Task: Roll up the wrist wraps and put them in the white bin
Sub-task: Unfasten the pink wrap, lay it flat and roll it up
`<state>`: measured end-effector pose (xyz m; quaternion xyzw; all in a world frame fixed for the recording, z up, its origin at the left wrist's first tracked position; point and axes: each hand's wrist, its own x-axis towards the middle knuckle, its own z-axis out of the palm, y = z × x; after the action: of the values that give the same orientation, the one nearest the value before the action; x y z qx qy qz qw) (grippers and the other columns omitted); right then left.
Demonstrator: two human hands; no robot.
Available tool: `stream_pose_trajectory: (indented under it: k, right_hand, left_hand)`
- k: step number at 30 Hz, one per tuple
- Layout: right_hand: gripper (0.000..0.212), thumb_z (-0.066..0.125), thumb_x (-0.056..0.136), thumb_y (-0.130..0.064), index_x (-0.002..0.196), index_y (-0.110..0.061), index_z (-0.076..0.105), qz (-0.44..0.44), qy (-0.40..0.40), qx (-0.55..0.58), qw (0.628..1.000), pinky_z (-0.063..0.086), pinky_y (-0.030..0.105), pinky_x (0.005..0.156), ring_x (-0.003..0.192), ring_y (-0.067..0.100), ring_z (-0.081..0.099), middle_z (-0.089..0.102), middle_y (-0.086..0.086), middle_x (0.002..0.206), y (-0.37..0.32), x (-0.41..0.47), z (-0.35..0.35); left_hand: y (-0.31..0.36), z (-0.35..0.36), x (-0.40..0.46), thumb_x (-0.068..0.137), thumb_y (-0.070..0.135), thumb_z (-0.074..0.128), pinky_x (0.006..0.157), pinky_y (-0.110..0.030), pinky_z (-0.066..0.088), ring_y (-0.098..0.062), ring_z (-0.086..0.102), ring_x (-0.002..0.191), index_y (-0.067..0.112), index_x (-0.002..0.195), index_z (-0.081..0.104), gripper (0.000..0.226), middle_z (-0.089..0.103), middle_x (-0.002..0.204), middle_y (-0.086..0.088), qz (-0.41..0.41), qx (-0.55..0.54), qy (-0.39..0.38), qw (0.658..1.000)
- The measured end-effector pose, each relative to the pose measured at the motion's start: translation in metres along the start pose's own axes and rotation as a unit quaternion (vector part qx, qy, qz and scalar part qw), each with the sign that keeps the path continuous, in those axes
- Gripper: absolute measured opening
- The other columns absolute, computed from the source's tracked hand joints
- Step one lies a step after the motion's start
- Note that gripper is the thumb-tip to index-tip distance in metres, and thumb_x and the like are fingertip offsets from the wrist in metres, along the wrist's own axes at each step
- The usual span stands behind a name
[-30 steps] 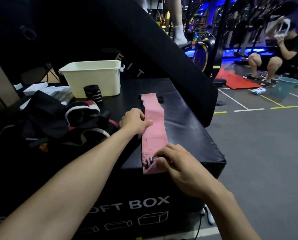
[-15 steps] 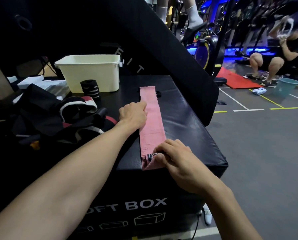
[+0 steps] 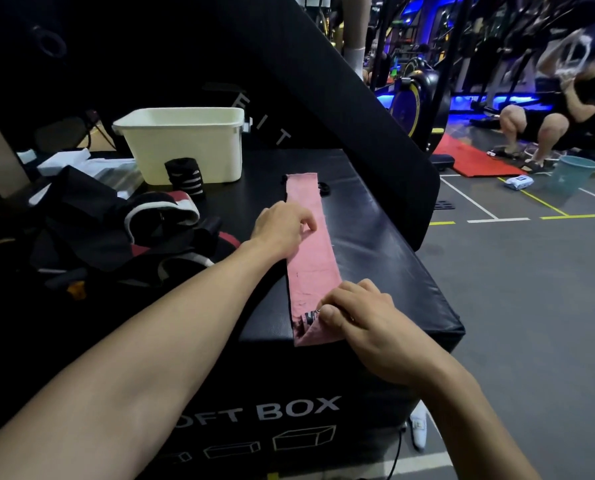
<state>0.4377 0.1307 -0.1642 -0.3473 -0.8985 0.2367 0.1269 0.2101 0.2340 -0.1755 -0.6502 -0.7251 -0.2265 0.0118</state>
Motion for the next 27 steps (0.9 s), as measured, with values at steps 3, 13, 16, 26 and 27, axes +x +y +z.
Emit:
stream_pose_trajectory:
  k: [3,13,16,26,27]
  right_hand:
    - [0.03,0.037,0.107,-0.043,0.102,-0.028,0.063,0.013,0.013,-0.025,1.0,0.032,0.041,0.097,0.101,0.013,0.038,0.055,-0.01,0.104,-0.004,0.0,0.001]
    - [0.03,0.044,0.104,-0.044,0.102,-0.029,0.069,0.066,0.084,-0.02,0.994,0.034,0.043,0.092,0.105,0.019,0.038,0.045,-0.008,0.103,-0.007,0.007,0.013]
    - [0.02,0.049,0.103,-0.042,0.11,-0.04,0.068,0.062,0.106,0.001,0.992,0.029,0.038,0.089,0.103,0.015,0.039,0.047,-0.012,0.094,-0.009,0.009,0.012]
    - [0.013,0.064,0.081,-0.018,0.089,-0.028,0.062,-0.032,0.268,-0.072,0.96,0.046,0.044,0.073,0.079,0.022,0.062,0.066,-0.007,0.082,-0.016,0.015,0.026]
    - [0.01,0.064,0.082,-0.018,0.087,-0.027,0.062,-0.043,0.282,-0.085,0.955,0.046,0.043,0.071,0.076,0.022,0.062,0.066,-0.006,0.08,-0.015,0.014,0.028]
  left_hand:
    - [0.002,-0.003,-0.009,0.097,0.03,0.059,0.092,-0.04,0.053,-0.025,0.064,0.11,0.044,0.107,0.076,0.024,0.073,0.114,0.004,-0.035,-0.019,-0.025,0.999]
    - [0.01,-0.016,-0.026,0.092,0.034,0.05,0.101,-0.04,0.051,-0.03,0.059,0.122,0.041,0.12,0.072,0.037,0.069,0.127,-0.005,-0.055,-0.041,-0.084,0.994]
    - [0.009,-0.016,-0.024,0.091,0.037,0.05,0.101,-0.041,0.051,-0.03,0.059,0.122,0.044,0.12,0.071,0.037,0.069,0.128,-0.004,-0.062,-0.035,-0.094,0.993]
    - [0.004,-0.02,-0.024,0.08,0.066,0.047,0.103,-0.044,0.049,-0.025,0.056,0.125,0.047,0.118,0.068,0.047,0.067,0.127,0.003,-0.056,-0.023,-0.137,0.989]
    - [0.003,-0.023,-0.024,0.076,0.078,0.046,0.102,-0.045,0.049,-0.026,0.058,0.121,0.041,0.113,0.068,0.057,0.068,0.122,0.003,-0.048,-0.025,-0.155,0.986]
